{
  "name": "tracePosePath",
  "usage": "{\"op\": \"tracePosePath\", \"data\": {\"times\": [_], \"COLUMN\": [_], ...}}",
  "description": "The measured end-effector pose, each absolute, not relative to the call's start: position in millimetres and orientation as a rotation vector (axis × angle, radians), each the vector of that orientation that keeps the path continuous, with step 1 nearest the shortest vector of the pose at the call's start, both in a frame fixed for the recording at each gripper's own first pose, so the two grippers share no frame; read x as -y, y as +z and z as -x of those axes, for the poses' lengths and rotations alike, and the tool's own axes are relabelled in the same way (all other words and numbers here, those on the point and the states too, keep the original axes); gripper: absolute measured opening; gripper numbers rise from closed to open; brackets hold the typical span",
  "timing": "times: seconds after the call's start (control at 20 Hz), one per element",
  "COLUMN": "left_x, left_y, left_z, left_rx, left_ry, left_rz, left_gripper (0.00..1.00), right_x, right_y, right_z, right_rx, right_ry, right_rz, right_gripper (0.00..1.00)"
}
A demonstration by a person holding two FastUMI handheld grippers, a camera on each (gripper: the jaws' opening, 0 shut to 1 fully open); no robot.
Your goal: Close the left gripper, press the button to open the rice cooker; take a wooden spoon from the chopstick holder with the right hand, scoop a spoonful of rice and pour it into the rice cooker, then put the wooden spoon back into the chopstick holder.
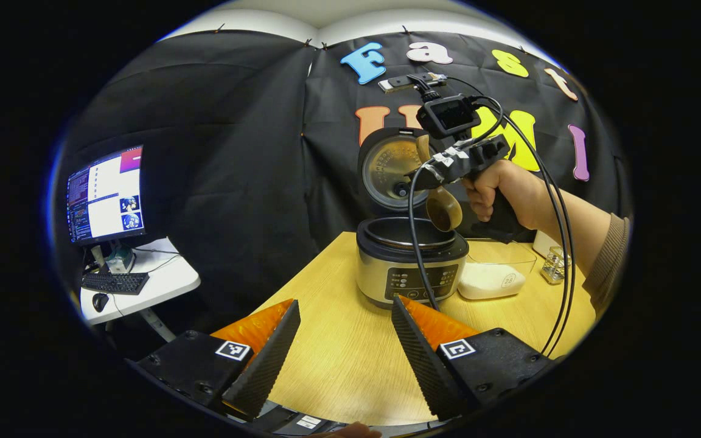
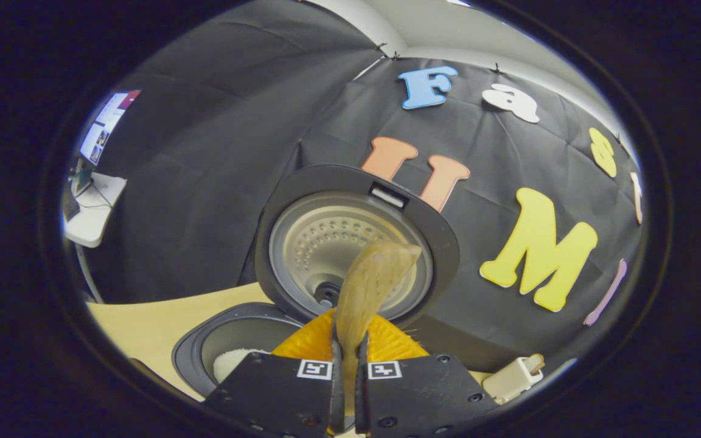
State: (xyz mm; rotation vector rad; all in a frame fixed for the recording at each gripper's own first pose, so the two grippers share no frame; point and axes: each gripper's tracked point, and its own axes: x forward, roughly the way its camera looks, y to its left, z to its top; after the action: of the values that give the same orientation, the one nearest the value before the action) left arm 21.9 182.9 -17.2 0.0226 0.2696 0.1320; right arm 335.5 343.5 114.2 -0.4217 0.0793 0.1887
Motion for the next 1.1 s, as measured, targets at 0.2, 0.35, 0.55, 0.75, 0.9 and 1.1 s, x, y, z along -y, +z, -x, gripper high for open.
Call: {"op": "tracePosePath", "data": {"times": [0.2, 0.35, 0.55, 0.75, 0.9, 1.1], "left_x": [-174, -163, -160, -140, -115, -101], "left_y": [-18, -12, -13, -19, -15, -16], "left_z": [-21, -20, -21, -23, -23, -26], "left_rx": [-0.279, -0.260, -0.253, -0.266, -0.256, -0.239], "left_ry": [0.119, 0.104, 0.092, 0.034, 0.020, 0.006], "left_rz": [-0.031, -0.033, -0.016, -0.001, -0.015, -0.004], "left_gripper": [0.97, 0.97, 0.97, 0.97, 0.97, 0.97], "right_x": [-314, -274, -212, -138, -78, 2], "right_y": [121, 131, 133, 127, 119, 102], "right_z": [-329, -327, -324, -320, -317, -314], "right_rx": [-0.076, -0.065, -0.072, -0.091, -0.109, -0.127], "right_ry": [0.159, 0.109, 0.047, -0.021, -0.075, -0.162], "right_rz": [0.378, 0.345, 0.314, 0.277, 0.229, 0.196], "right_gripper": [0.07, 0.07, 0.07, 0.08, 0.08, 0.07]}}
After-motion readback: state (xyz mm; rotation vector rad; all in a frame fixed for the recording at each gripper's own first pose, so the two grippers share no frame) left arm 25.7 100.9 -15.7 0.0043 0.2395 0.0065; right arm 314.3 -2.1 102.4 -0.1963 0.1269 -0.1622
